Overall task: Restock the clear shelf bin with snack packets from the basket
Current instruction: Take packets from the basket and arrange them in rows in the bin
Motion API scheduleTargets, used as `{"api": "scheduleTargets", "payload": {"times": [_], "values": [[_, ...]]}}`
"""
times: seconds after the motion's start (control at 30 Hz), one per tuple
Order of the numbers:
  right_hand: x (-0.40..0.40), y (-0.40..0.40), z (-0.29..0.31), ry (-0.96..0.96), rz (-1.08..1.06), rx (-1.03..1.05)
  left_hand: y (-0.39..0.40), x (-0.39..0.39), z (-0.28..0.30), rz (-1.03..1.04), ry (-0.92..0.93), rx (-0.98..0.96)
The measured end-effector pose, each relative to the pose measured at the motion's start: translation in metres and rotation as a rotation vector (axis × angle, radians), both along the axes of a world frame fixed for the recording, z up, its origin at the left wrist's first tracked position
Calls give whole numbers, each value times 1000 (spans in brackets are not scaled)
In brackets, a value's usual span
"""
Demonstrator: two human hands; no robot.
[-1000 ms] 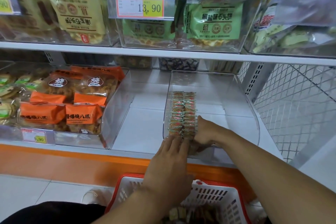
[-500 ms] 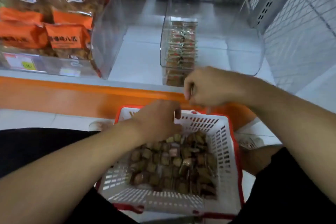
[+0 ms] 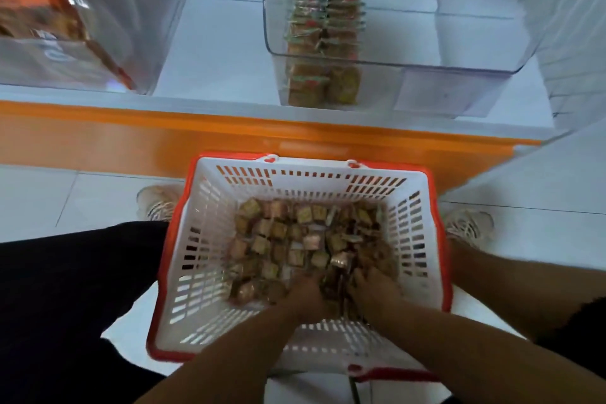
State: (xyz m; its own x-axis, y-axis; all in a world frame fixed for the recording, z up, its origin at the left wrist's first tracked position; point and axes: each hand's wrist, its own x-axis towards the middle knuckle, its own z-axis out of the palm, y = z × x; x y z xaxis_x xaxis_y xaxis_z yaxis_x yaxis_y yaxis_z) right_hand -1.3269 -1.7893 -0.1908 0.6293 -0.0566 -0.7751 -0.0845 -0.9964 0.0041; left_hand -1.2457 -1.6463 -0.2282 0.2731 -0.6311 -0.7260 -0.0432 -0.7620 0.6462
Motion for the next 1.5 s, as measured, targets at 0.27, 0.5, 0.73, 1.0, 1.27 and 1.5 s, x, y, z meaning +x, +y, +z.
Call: {"api": "scheduleTargets", "payload": {"times": [0.27,0.5,0.73,1.0,1.27,1.5], "values": [[-2,1,-9,90,-34,48,-15,1,-25,-221,-214,93],[12,-24,-9,22,-314,297,-27,-14,-35,-341,-266,130],[26,-38,0,-2,-360,391,-37,-9,-33,-417,-362,157],[50,-65,27,-48,-848,640,-20,36,3,179,232,35],[89,-48,86,-204,-1080,790,-19,97,82,762,437,-67],[106,-19,160,-203,-1021,886,-15,102,174,694,405,-169]]}}
